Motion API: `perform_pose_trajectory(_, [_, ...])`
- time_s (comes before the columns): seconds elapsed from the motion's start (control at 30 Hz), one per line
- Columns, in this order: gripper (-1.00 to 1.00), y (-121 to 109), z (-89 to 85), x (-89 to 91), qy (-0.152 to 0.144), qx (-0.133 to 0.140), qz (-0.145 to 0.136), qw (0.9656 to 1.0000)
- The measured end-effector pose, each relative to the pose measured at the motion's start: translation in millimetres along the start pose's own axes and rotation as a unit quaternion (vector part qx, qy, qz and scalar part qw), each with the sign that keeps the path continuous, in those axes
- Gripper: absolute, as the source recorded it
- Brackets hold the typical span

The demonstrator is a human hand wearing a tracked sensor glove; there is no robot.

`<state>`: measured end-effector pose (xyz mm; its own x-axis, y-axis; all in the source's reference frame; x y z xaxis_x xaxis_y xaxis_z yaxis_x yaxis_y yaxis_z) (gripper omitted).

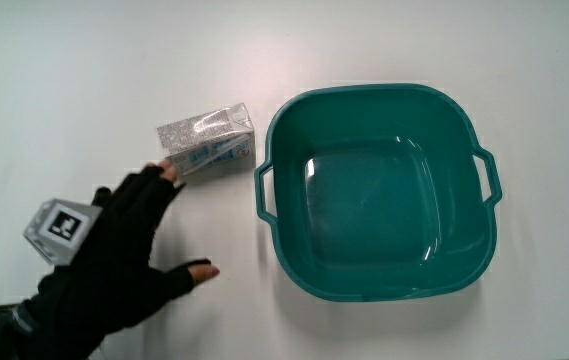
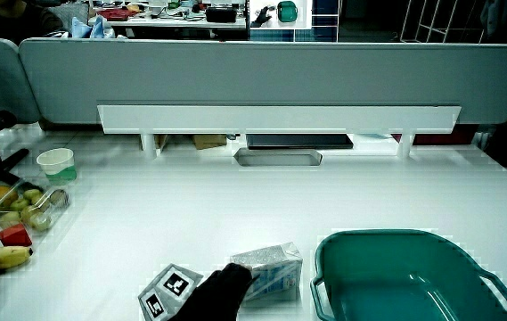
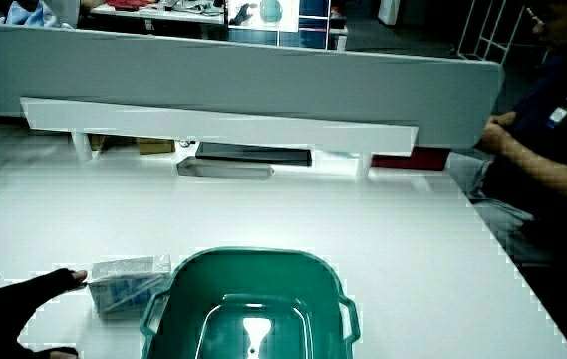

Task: Place milk on desk

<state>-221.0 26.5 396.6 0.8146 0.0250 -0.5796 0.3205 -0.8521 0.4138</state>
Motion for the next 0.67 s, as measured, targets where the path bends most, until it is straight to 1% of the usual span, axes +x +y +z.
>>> perform_pose_trajectory(0.03, [-1.00, -2, -2.2, 2.5, -0.001, -0.008, 0.006, 0.9999])
perform_pose_trajectory(0.07, [-1.00, -5, -3.8, 4.6, -0.022, -0.026, 0.033, 0.9989])
perform_pose_trajectory(0.1, [-1.00, -7, -5.5, 6.7, -0.043, -0.044, 0.061, 0.9962])
perform_pose_trajectory(0.13, [-1.00, -7, -9.3, 3.7, -0.049, -0.030, 0.020, 0.9981])
perform_pose_trajectory(0.17, [-1.00, -6, -13.0, -0.3, -0.027, -0.016, -0.026, 0.9992])
perform_pose_trajectory(0.23, [-1.00, -8, -17.4, 1.1, -0.003, -0.019, -0.038, 0.9991])
perform_pose_trajectory(0.27, [-1.00, -7, -28.2, -6.7, -0.131, -0.042, -0.032, 0.9900])
perform_pose_trajectory(0.3, [-1.00, -8, -27.6, -2.9, -0.104, -0.057, -0.006, 0.9929])
perform_pose_trajectory(0.33, [-1.00, -11, -25.0, 4.6, -0.102, -0.075, 0.035, 0.9914])
perform_pose_trajectory(0.37, [-1.00, -12, -25.0, 6.1, -0.101, -0.081, 0.042, 0.9907])
perform_pose_trajectory(0.43, [-1.00, -13, -25.4, 7.0, -0.102, -0.082, 0.047, 0.9902])
perform_pose_trajectory(0.47, [-1.00, -13, -25.9, 7.0, -0.107, -0.082, 0.044, 0.9899])
perform_pose_trajectory(0.5, [-1.00, -14, -25.4, 7.6, -0.104, -0.083, 0.045, 0.9902])
perform_pose_trajectory(0.53, [-1.00, -14, -25.3, 7.9, -0.117, -0.085, 0.051, 0.9882])
perform_pose_trajectory(0.57, [-1.00, -13, -24.7, 7.8, -0.109, -0.080, 0.043, 0.9899])
perform_pose_trajectory(0.6, [-1.00, -13, -25.2, 6.0, -0.114, -0.077, 0.040, 0.9898])
perform_pose_trajectory(0.63, [-1.00, -13, -24.6, 5.2, -0.112, -0.072, 0.032, 0.9905])
perform_pose_trajectory(0.67, [-1.00, -13, -22.8, 6.2, -0.107, -0.073, 0.040, 0.9908])
